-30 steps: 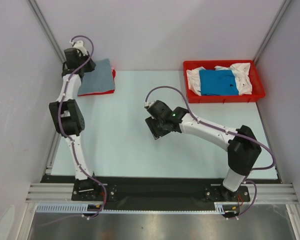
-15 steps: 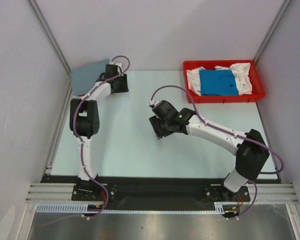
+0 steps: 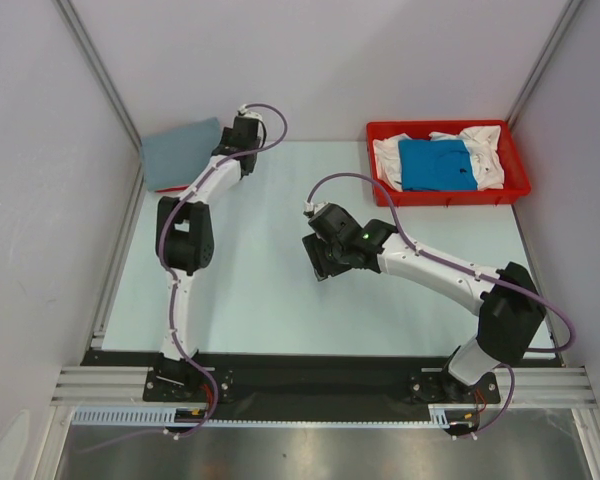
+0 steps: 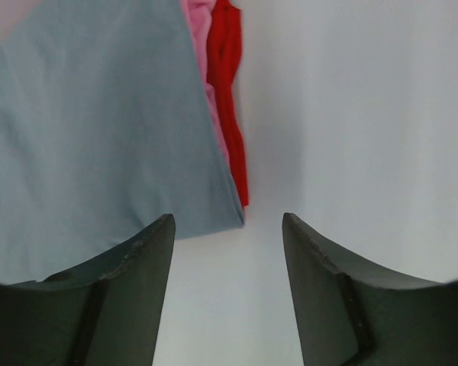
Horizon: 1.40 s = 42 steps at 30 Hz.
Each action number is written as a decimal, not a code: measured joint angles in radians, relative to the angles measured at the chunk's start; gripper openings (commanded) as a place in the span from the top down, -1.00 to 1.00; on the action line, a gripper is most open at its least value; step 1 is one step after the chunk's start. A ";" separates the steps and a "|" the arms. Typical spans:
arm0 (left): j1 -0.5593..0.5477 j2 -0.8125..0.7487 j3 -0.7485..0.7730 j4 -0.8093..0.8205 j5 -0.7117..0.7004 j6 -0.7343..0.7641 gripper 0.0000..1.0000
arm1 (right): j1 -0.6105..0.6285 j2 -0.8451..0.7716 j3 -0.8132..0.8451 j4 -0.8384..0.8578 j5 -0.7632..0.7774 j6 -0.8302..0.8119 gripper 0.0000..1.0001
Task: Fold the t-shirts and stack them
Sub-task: Neatly place the folded tshirt to the corner
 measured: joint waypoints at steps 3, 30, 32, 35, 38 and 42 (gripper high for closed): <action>0.016 0.035 0.029 -0.010 -0.029 0.029 -0.16 | 0.000 0.000 0.000 0.000 0.000 0.001 -0.14; 0.051 0.171 0.157 -0.100 -0.012 0.050 0.49 | -0.005 0.000 0.000 0.006 -0.002 0.011 -0.14; 0.052 0.171 0.157 -0.100 -0.008 0.049 0.80 | -0.005 0.000 0.000 0.007 -0.003 0.011 -0.14; 0.052 0.171 0.157 -0.103 0.001 0.043 0.99 | -0.005 0.000 0.000 0.007 -0.004 0.011 -0.14; 0.052 0.171 0.156 -0.104 0.012 0.042 0.99 | -0.005 0.000 0.000 0.008 -0.004 0.011 -0.14; 0.051 0.142 0.105 -0.092 0.030 0.042 0.99 | -0.005 0.000 0.000 0.008 -0.004 0.010 -0.14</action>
